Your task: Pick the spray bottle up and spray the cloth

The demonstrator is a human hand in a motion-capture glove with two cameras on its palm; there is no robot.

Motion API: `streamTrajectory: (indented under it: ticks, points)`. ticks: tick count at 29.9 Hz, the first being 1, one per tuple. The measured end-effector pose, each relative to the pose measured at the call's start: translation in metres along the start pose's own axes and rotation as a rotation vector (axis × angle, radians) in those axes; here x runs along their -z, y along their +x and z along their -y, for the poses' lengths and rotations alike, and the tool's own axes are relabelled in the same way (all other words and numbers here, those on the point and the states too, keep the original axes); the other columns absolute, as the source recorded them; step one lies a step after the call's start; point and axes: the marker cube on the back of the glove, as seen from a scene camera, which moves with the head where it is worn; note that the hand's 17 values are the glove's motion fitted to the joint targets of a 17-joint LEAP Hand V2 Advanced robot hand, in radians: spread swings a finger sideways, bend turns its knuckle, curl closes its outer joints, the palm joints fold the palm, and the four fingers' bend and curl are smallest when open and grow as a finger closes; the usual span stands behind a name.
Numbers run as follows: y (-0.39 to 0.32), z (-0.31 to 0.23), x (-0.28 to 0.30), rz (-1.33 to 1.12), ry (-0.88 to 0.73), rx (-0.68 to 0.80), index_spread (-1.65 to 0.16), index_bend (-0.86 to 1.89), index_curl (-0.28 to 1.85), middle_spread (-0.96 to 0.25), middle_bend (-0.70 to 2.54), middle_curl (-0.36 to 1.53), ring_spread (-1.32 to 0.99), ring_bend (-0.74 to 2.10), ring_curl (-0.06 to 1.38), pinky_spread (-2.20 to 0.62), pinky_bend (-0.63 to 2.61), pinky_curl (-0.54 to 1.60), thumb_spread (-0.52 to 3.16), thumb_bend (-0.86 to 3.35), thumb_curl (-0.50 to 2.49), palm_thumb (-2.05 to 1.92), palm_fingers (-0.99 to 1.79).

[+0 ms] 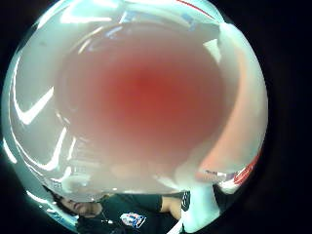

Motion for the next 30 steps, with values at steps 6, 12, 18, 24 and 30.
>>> streamTrajectory:
  ticks: [6, 12, 18, 24, 30]
  points:
    - [0.003, -0.003, -0.007, -0.008, 0.002, -0.012, -0.31, 0.13, 0.44, -0.19, 0.6, 0.52, -0.21, 0.62, 0.45, -0.3, 0.47, 0.39, 0.54, -0.03, 0.79, 0.94, 1.27]
    - [0.011, -0.012, -0.016, 0.01, -0.012, -0.044, -0.31, 0.12, 0.43, -0.2, 0.61, 0.52, -0.21, 0.61, 0.44, -0.31, 0.48, 0.39, 0.54, -0.03, 0.79, 0.93, 1.27]
    - [0.025, -0.022, -0.026, 0.059, -0.063, -0.153, -0.31, 0.13, 0.42, -0.19, 0.61, 0.51, -0.21, 0.61, 0.44, -0.29, 0.47, 0.38, 0.55, -0.03, 0.79, 0.94, 1.24]
    - [0.039, -0.035, -0.026, 0.041, -0.142, -0.268, -0.32, 0.2, 0.45, -0.18, 0.62, 0.51, -0.19, 0.57, 0.43, -0.1, 0.22, 0.33, 0.6, -0.02, 0.78, 0.95, 1.06]
    - [0.052, -0.047, -0.028, -0.07, -0.205, -0.286, -0.32, 0.18, 0.47, -0.18, 0.48, 0.47, -0.16, 0.5, 0.42, 0.07, 0.13, 0.29, 0.71, -0.04, 0.73, 0.91, 0.82]
